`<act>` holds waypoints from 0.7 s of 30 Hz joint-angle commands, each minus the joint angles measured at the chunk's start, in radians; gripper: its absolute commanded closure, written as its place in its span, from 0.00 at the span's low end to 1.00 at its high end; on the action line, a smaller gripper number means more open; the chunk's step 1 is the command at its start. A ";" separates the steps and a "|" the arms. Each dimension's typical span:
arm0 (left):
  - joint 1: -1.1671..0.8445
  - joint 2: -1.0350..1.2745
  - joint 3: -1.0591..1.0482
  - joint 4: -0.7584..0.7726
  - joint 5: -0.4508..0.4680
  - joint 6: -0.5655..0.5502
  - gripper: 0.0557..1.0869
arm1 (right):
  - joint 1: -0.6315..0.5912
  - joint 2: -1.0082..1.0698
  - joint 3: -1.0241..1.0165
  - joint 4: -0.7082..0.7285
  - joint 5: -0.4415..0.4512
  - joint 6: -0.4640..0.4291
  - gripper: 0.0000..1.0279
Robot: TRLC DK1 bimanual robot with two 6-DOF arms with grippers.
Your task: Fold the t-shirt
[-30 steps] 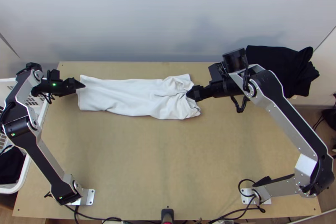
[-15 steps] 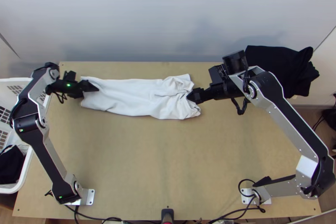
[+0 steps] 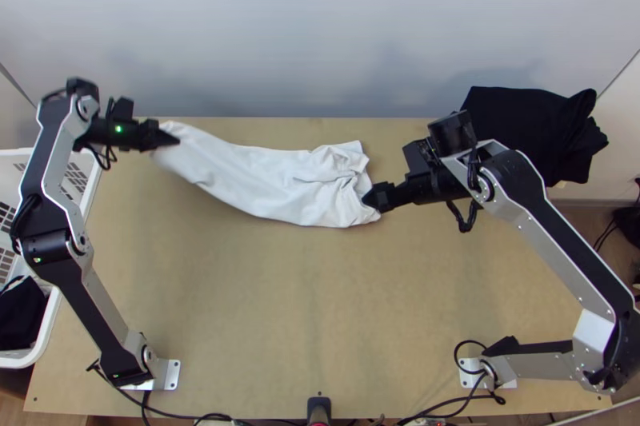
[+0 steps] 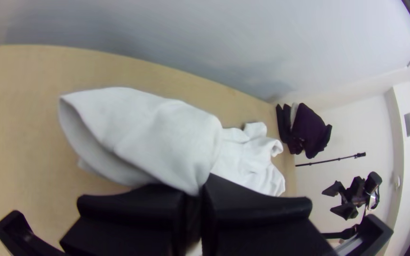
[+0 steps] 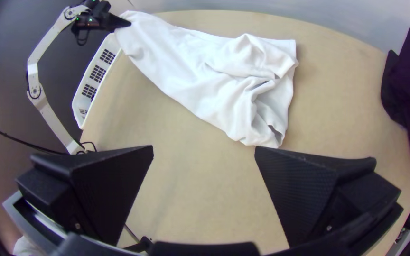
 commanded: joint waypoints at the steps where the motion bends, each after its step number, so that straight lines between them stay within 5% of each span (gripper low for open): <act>1: -0.102 -0.050 0.203 -0.130 -0.007 -0.025 0.96 | 0.002 -0.041 -0.056 0.000 0.000 0.004 0.03; 21: -0.562 0.002 0.298 -0.093 -0.289 -0.131 0.96 | -0.052 -0.279 -0.308 0.030 0.000 0.019 0.03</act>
